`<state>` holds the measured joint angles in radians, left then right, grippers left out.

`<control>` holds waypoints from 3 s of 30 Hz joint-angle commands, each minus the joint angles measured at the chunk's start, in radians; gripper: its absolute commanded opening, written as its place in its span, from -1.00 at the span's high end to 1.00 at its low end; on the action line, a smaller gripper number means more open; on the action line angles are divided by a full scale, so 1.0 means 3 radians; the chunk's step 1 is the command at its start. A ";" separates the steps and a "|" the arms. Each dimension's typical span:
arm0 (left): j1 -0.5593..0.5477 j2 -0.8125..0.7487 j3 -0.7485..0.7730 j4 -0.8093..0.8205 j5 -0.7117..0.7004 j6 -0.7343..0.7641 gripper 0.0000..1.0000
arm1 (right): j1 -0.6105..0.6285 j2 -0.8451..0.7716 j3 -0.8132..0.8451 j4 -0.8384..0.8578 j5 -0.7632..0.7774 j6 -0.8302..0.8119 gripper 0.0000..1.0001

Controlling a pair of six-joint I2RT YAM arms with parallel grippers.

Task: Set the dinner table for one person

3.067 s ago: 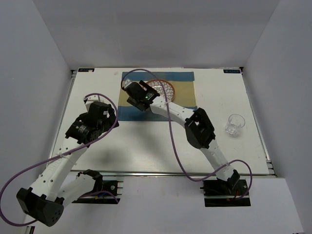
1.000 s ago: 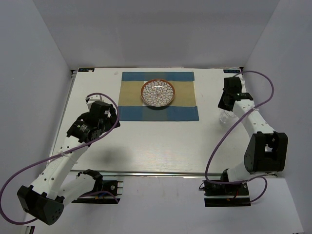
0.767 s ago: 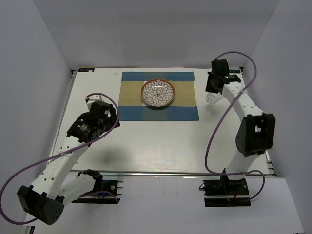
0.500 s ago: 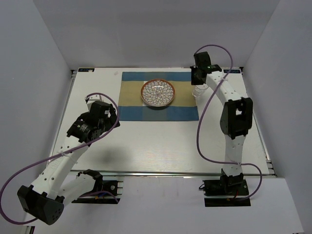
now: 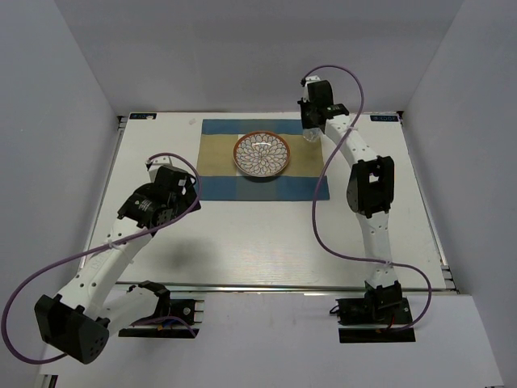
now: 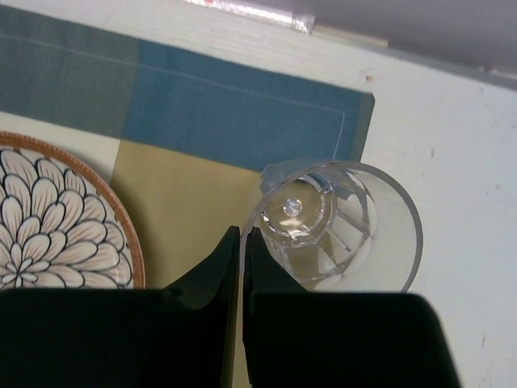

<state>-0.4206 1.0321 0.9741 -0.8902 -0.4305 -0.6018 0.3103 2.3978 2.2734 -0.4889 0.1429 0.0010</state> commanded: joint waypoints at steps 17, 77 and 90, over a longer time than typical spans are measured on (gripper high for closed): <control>0.0021 0.0006 -0.0005 0.0007 -0.0007 0.0012 -0.96 | 0.0024 0.0404 0.0445 0.0806 -0.0041 -0.0105 1.00; 0.1898 0.2961 0.1339 -0.0054 0.1005 0.0216 -0.79 | 0.0873 -0.5303 -0.6494 0.1558 -0.1627 0.1403 -0.78; 0.1806 0.2885 0.1754 -0.0132 0.1388 0.0543 -0.69 | 0.0893 -0.5099 -0.6463 0.1685 -0.1565 0.1372 -0.78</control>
<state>0.1387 1.9369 1.4570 -0.9352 -0.0887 -0.4885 0.5716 0.8597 0.3286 -0.0418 -0.3172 0.4267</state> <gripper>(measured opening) 0.850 0.891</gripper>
